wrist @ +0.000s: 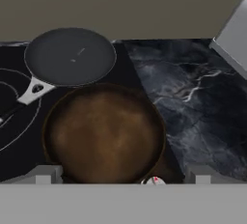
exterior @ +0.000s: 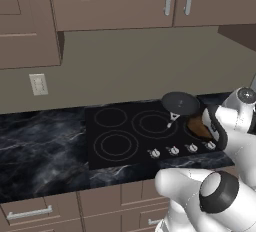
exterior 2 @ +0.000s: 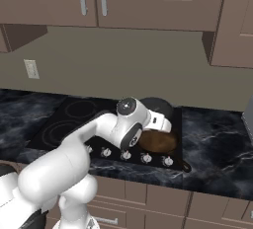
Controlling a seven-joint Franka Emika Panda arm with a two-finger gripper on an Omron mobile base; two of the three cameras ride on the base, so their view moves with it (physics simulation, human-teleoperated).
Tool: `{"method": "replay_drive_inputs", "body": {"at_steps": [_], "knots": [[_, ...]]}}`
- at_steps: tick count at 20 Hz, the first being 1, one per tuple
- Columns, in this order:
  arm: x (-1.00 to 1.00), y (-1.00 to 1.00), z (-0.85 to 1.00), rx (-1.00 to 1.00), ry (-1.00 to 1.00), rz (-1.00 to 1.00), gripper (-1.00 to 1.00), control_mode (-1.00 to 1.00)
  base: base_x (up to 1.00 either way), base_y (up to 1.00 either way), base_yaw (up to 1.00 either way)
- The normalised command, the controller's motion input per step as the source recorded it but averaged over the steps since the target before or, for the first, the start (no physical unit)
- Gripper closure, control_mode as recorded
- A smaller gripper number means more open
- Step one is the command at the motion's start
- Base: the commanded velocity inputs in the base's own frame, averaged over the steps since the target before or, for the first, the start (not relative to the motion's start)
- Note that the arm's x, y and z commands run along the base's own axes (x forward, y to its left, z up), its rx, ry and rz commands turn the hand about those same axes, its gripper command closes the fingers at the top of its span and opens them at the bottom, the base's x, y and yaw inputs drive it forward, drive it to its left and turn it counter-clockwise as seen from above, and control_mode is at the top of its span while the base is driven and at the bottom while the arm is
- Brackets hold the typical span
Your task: Place both pans onto different burners. Then place the onion and the steak on different pans.
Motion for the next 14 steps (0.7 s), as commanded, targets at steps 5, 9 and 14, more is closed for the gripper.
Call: {"method": "replay_drive_inputs", "body": {"at_steps": [5,9,14], "knots": [[0.04,0.33,0.16,0.13,0.00,-0.10,-1.00,-1.00,0.00,0.00,0.00],[0.07,0.31,0.03,0.11,0.00,-0.08,-1.00,-1.00,0.00,0.00,0.00],[0.01,0.41,0.00,0.03,0.00,-0.08,-1.00,-1.00,0.00,0.00,0.00]]}}
